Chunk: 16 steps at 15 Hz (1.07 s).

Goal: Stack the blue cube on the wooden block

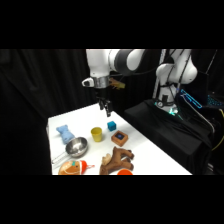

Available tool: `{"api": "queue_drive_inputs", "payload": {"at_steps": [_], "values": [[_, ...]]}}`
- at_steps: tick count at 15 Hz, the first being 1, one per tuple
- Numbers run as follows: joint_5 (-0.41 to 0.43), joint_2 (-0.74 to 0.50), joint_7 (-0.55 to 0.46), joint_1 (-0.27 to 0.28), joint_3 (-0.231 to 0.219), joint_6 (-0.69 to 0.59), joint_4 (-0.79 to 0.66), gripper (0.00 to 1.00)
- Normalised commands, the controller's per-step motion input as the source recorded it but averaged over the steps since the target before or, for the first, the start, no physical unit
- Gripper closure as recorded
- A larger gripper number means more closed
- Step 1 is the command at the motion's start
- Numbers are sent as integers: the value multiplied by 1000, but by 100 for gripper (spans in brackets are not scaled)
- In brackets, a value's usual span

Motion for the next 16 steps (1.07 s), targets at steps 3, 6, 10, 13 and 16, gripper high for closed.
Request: {"api": "queue_drive_inputs", "payload": {"at_steps": [3, 6, 10, 13, 16], "values": [[54, -207, -184, -111, -87, 214, -279, 0], [109, -204, -225, -81, -61, 254, -319, 0], [182, -179, -311, -54, -31, 322, -325, 0], [254, -123, -407, -53, -23, 305, -287, 0], [294, -45, -449, -65, -24, 326, -235, 0]]}}
